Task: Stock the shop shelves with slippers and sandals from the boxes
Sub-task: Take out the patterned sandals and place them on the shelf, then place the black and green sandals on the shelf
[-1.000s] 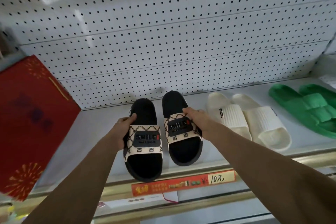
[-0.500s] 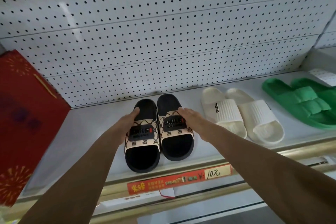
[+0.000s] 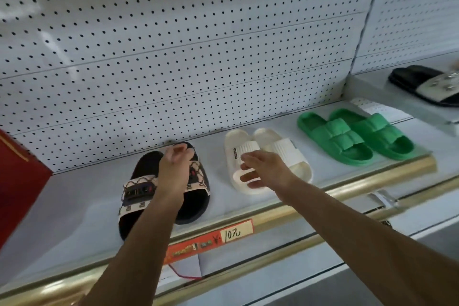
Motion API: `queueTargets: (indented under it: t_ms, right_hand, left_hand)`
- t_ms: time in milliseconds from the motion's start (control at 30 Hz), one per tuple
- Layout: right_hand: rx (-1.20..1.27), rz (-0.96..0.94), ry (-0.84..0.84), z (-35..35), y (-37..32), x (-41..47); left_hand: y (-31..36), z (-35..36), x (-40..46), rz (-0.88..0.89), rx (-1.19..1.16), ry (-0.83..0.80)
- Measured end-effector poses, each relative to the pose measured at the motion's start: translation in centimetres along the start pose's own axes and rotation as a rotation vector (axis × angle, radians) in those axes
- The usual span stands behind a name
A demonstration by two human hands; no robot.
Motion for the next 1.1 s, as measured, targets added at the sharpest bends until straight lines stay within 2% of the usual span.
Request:
queueTargets:
  t_ms: [167,300,567,800,1000,1100]
  right_hand:
    - [0.038,-0.013,0.135,-11.6,2.8,-5.1]
    - [0.065,0.025,0.268,-21.2,6.6,-9.7]
    - [0.132,0.084,0.533,-38.8,14.5,-21.2]
    - [0.231,0.199,0.797,-50.7,21.5,-29.9]
    - [0.254,0.260,0.932,-58.0,26.3,-32.9]
    - [0.276,0.305,1.030,-63.9,29.1,-33.2]
  left_hand:
    - [-1.6,10.7,-5.8,-0.269,-0.376,-0.165]
    - [-2.4,20.2,-11.4,-0.376,-0.431,-0.318]
    - [-4.4,38.6,-23.2,-0.439,-0.353,-0.570]
    - [-7.5,52.5,-32.3,-0.564,-0.276,-0.757]
    - [-9.9,62.6,-35.9,-0.629,-0.218,-0.871]
    - [-11.3,70.1,-37.6,-0.651,-0.187,-0.941]
Point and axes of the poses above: each hand's wrist, its own x-axis towards the middle knuckle, its own z-axis out of the palm, y = z × x, the point moved 6 cm from there along x, towards the middle knuckle, and after that the axes turned 13 degrees about -x, right-handed, at the moved point
